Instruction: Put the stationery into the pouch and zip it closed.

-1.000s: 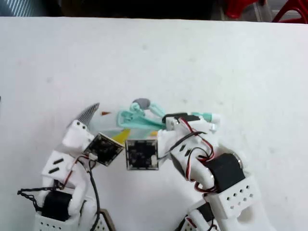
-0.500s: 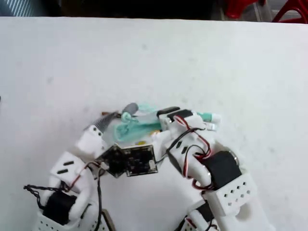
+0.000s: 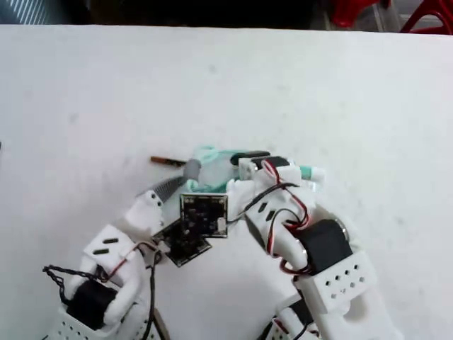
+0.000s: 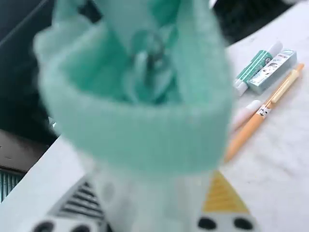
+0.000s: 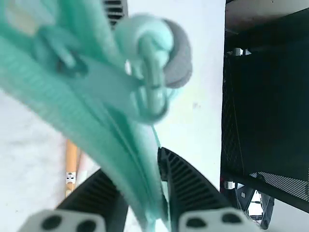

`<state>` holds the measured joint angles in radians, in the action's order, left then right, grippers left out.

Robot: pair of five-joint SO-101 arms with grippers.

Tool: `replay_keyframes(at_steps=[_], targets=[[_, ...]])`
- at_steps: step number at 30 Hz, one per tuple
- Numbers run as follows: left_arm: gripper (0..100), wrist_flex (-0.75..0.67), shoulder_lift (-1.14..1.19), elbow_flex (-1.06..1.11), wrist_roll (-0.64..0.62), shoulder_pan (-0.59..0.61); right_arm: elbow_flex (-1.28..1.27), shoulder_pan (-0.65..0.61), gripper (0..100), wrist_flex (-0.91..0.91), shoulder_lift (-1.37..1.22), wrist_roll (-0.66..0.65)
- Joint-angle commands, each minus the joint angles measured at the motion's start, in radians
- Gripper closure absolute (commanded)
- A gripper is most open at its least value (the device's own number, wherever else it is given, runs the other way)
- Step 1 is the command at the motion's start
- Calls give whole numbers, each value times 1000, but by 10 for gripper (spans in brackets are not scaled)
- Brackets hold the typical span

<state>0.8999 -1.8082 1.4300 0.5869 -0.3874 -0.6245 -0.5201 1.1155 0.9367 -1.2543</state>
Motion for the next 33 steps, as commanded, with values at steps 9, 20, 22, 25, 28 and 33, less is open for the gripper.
replay_keyframes(at_steps=[9,20,22,25,28,33], targets=[[976,-9,-15,-104,6,87,6,91,635,-31,16,152],[977,-25,-15,-61,20,70,344,102,793,19,193,376],[978,-34,-15,-46,68,79,393,114,865,25,185,457],[979,-143,-15,-38,190,148,442,153,992,22,150,566],[979,-275,-15,-29,236,223,482,153,955,36,96,647],[979,-334,-15,69,388,232,585,84,982,105,-87,789]])
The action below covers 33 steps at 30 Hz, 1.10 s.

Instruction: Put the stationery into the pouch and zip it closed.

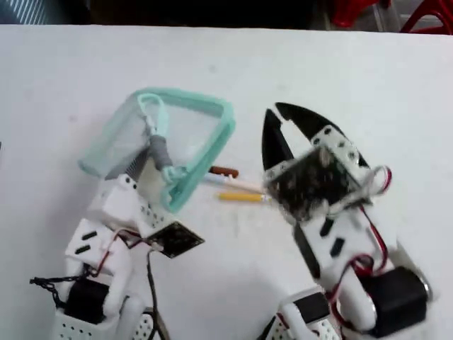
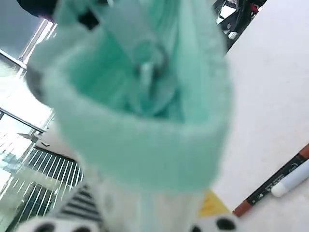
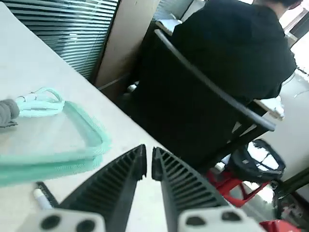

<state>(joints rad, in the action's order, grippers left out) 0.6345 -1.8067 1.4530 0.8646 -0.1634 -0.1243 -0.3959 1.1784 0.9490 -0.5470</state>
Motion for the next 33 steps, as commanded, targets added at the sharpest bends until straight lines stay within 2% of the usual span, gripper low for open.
replay_keyframes(at_steps=[1,9,13,15,24,33], targets=[[979,-72,-16,68,138,7,123,-59,982,70,-142,114],[978,-310,-13,242,422,15,588,-231,974,348,-489,298],[978,-310,-15,239,457,15,779,-377,854,547,-682,338],[978,-305,-15,239,456,24,795,-414,811,545,-742,364],[978,-311,-15,239,460,81,701,-433,815,544,-805,489],[977,-311,-15,239,460,82,601,-427,817,545,-783,493]])
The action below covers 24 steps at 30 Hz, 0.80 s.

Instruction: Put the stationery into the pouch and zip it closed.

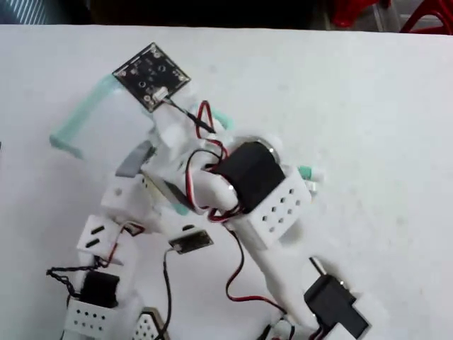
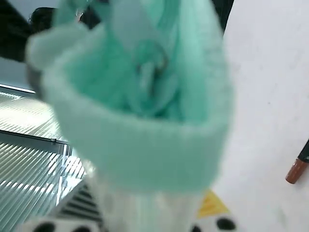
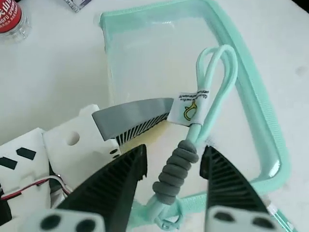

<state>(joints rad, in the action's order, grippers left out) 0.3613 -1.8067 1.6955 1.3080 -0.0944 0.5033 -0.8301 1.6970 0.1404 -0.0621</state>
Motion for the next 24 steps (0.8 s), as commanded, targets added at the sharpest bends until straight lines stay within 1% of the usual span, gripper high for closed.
replay_keyframes(at_steps=[1,5,10,12,17,19,22,23,24], targets=[[977,-38,-15,-3,18,13,-49,7,817,27,31,8],[977,-38,-15,-5,18,13,-118,7,817,27,71,8],[977,-38,-15,-3,18,12,-166,79,818,27,114,8],[977,-38,-15,-3,18,8,-178,90,818,25,114,8],[977,-38,-15,-3,18,4,-143,53,823,24,107,5],[977,-38,-15,-3,18,5,-140,31,865,24,107,-2],[977,-38,-15,-3,18,7,-141,18,969,22,105,-5],[977,-38,-15,-3,18,7,-141,18,988,22,105,-17],[977,-38,-15,-3,18,7,-143,19,975,22,105,-34]])
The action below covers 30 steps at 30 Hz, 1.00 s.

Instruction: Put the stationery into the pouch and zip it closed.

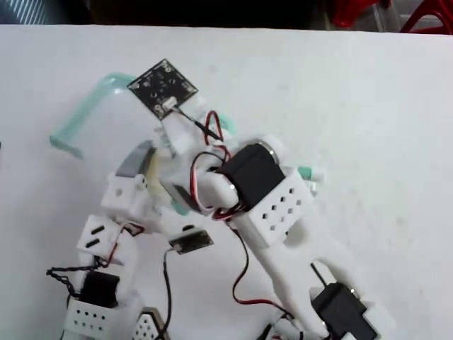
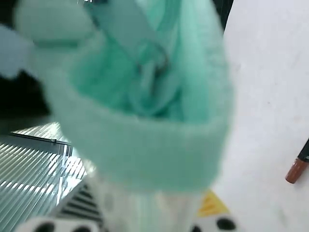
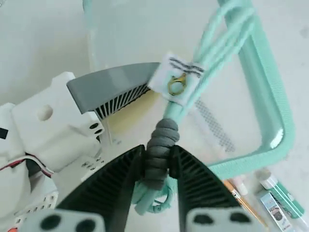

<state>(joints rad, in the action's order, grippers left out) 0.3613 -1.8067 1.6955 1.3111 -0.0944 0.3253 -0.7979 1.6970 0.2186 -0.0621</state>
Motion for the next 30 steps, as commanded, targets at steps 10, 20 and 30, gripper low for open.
replay_keyframes(at_steps=[10,20,30], targets=[[977,-38,-15,-3,15,8,-38,-15,848,22,27,-48],[977,-38,-15,-3,15,10,-26,-12,952,21,-48,-51],[977,-38,-15,-3,15,12,129,-15,858,24,-62,-44]])
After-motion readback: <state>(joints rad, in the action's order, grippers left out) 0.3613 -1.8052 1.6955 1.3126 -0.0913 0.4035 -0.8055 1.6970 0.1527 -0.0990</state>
